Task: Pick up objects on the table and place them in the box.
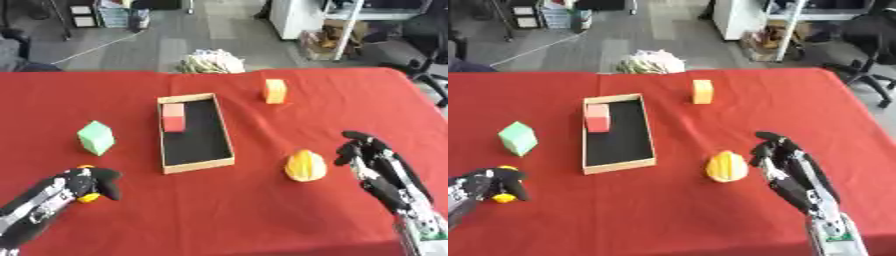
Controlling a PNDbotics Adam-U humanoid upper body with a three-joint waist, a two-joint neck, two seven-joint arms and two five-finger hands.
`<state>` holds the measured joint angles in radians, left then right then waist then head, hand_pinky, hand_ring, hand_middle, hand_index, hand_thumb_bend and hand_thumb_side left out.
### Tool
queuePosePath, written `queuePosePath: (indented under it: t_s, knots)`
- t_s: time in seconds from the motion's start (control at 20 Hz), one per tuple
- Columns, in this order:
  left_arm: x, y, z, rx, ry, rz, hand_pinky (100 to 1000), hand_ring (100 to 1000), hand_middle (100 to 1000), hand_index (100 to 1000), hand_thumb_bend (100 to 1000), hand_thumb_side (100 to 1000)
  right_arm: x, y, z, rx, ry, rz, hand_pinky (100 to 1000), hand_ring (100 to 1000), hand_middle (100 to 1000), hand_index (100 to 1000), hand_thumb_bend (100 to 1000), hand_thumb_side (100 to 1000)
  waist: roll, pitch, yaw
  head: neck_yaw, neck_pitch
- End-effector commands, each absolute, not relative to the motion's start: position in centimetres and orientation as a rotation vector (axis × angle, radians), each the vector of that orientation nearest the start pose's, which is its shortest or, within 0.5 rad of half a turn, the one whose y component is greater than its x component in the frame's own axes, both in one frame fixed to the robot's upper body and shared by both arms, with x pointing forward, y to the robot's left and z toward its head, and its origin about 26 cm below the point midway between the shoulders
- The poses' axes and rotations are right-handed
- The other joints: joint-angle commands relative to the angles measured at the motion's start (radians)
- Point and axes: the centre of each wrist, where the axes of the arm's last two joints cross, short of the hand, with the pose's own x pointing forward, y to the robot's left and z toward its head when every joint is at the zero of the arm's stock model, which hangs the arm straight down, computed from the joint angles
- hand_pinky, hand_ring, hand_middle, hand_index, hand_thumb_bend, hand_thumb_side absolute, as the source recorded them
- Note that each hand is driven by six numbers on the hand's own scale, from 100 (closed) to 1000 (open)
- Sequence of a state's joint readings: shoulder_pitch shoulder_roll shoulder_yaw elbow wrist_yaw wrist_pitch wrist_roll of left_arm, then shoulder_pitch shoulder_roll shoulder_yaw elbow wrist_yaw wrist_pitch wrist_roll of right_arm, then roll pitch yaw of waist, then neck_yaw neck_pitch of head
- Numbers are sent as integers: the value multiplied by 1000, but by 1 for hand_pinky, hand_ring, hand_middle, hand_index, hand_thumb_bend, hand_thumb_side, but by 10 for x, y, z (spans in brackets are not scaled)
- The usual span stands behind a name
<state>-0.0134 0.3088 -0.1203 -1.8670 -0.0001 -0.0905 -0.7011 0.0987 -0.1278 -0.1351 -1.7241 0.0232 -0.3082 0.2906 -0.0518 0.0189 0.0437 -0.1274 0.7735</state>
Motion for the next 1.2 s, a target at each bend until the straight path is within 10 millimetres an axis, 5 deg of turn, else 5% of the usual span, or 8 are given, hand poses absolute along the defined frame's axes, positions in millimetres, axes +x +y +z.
queuePosePath:
  t_s: [0.05,0.35,0.65,0.9,1.2]
  knots:
    - [272,268,86,-350,-1704,-1052,736,647,591,825,100,1000,247,-314,18,-77,-1908,347,589,546,559,815,100,399,-3,7,1,-4,-3]
    - [275,270,94,-322,-1743,-1051,737,650,595,835,100,979,247,-315,19,-80,-1911,346,589,546,560,817,100,400,-1,4,0,-4,-3]
    - [294,283,145,-130,-1901,-1181,743,665,613,853,100,666,247,-317,21,-87,-1912,355,589,546,560,818,100,402,9,-1,-7,-6,-3]
    - [307,301,183,165,-1842,-1543,769,710,695,893,100,327,248,-319,22,-91,-1911,367,589,546,561,818,100,402,19,-3,-20,-8,-3]
    - [326,303,206,543,-1523,-2048,789,744,774,917,100,336,249,-319,23,-88,-1912,387,589,547,561,819,100,405,30,-6,-33,-2,-3]
